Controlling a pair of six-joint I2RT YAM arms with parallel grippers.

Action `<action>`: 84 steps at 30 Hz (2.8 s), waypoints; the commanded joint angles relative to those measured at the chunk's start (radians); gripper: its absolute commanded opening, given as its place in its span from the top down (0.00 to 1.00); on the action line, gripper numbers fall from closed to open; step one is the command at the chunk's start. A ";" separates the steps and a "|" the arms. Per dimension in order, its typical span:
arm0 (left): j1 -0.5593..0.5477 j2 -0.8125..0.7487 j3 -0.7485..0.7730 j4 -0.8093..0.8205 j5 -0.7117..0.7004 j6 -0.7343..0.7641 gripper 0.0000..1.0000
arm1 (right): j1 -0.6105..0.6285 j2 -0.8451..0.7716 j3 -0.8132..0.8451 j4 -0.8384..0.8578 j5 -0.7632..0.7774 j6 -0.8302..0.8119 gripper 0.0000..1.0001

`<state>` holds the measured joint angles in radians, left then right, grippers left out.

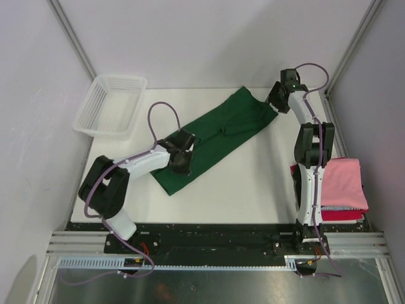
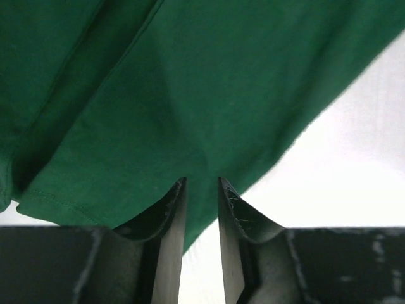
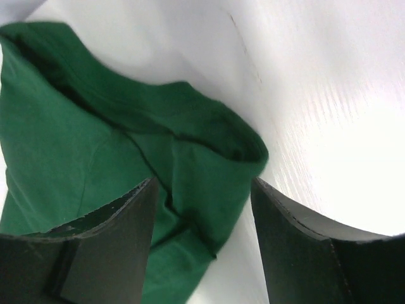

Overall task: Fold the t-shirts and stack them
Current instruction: Rotate the tshirt 90 degrees

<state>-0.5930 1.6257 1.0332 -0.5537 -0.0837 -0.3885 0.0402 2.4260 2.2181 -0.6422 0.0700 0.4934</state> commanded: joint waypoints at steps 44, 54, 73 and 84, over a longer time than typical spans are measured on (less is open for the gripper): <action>-0.403 -0.005 0.210 -0.034 0.164 -0.200 0.60 | 0.273 -1.281 -1.404 0.024 -0.198 0.171 0.42; -0.268 -0.042 -0.035 0.070 0.189 -0.167 0.73 | 0.599 -1.387 -1.538 0.047 -0.156 0.409 0.67; -0.226 -0.257 -0.297 0.102 0.070 -0.209 0.76 | 0.927 -1.102 -1.625 0.214 -0.128 0.533 0.70; -0.163 -0.353 -0.254 0.067 0.091 -0.168 0.70 | 0.932 -1.341 -1.628 0.053 -0.058 0.587 0.55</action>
<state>-0.7975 1.2888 0.7589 -0.4732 0.0143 -0.5900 0.9668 1.1751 0.5903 -0.4824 -0.0612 1.0401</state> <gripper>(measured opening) 0.300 0.435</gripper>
